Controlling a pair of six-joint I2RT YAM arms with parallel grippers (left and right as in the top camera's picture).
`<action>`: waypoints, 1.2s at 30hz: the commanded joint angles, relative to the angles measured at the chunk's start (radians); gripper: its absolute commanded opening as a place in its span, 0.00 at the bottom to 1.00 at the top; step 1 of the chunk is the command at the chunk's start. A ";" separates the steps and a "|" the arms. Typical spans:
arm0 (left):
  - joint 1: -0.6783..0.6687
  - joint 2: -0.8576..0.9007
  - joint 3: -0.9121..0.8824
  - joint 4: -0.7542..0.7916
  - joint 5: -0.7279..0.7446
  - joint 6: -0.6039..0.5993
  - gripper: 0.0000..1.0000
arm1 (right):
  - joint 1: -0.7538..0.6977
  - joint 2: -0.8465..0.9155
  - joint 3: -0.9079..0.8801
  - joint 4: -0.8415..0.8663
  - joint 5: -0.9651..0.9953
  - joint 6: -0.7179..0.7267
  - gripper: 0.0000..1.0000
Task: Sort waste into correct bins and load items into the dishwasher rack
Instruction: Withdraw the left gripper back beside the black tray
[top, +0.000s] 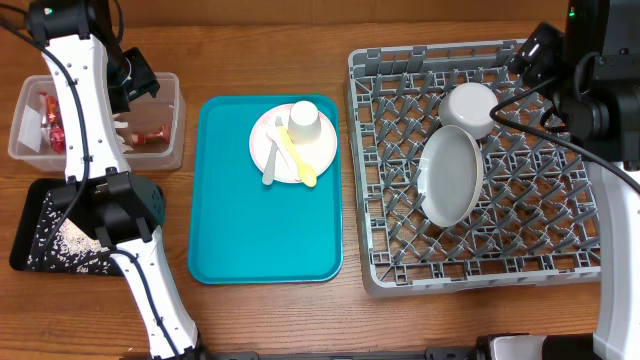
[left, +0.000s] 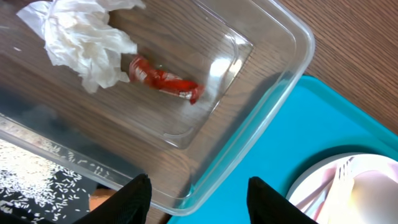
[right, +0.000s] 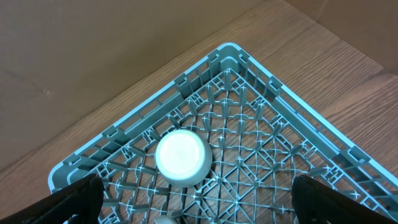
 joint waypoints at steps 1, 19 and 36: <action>-0.004 -0.039 -0.002 -0.002 0.041 0.010 0.52 | 0.001 0.002 0.014 0.003 0.014 0.003 1.00; -0.014 -0.519 -0.333 -0.002 0.109 0.045 1.00 | 0.001 0.002 0.014 0.003 0.014 0.003 1.00; -0.011 -1.052 -0.999 0.103 -0.173 -0.233 1.00 | 0.001 0.001 0.014 0.003 0.014 0.003 1.00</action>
